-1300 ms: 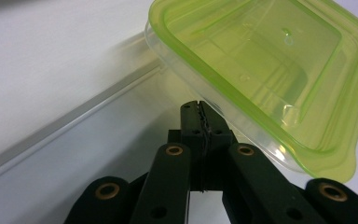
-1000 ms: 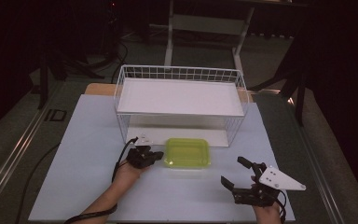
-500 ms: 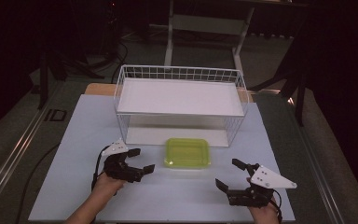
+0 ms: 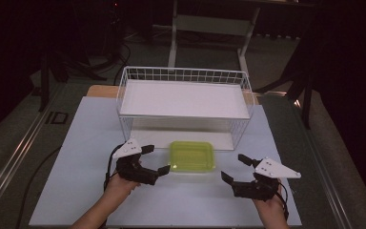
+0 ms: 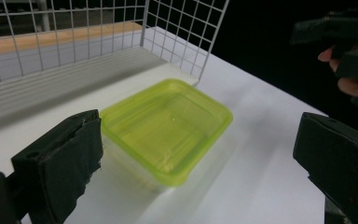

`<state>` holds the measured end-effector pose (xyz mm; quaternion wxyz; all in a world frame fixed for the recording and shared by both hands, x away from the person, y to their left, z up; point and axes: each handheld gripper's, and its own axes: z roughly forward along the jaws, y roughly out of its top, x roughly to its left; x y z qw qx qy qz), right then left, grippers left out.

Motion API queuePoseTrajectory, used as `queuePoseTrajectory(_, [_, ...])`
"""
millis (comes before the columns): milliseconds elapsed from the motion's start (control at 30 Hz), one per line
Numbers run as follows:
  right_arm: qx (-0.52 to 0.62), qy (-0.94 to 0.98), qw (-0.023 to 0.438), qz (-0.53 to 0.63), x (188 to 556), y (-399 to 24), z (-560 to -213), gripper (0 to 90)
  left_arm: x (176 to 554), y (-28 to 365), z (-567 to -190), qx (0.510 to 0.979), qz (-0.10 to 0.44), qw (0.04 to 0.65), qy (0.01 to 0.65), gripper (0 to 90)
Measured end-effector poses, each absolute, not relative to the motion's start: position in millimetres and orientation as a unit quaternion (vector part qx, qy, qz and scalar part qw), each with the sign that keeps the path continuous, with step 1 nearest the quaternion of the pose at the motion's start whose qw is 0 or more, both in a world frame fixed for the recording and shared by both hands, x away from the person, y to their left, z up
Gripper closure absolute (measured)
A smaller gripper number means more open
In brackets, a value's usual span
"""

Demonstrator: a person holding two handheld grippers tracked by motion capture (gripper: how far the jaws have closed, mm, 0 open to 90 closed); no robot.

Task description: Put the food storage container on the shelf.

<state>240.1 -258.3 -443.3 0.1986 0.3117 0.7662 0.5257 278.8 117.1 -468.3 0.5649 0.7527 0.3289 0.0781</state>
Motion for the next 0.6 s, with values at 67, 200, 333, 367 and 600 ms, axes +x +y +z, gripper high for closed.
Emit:
queuePoseTrajectory(67, [0.324, 0.77, 0.174, 0.522, 247.5, -257.3, -443.7, 15.4, 284.1, 112.8, -469.0, 0.755, 0.075, 0.56, 0.333, 2.3])
queuePoseTrajectory(200, [0.327, 0.777, 0.188, 0.504, 257.6, -250.2, -445.3, 15.0, 293.4, 104.2, -471.3, 0.759, 0.07, 0.551, 0.341, 2.3])
queuePoseTrajectory(333, [0.345, 0.786, 0.169, 0.485, 273.4, -242.1, -453.2, 12.9, 301.6, 98.0, -473.2, 0.767, 0.068, 0.538, 0.343, 2.3])
queuePoseTrajectory(367, [0.353, 0.786, 0.172, 0.477, 276.6, -239.9, -455.7, 12.2, 303.4, 96.2, -473.9, 0.769, 0.07, 0.538, 0.338, 2.3])
queuePoseTrajectory(600, [0.409, 0.765, 0.14, 0.477, 296.3, -232.8, -471.6, 12.1, 315.8, 94.7, -475.7, 0.768, 0.032, 0.525, 0.367, 2.3])
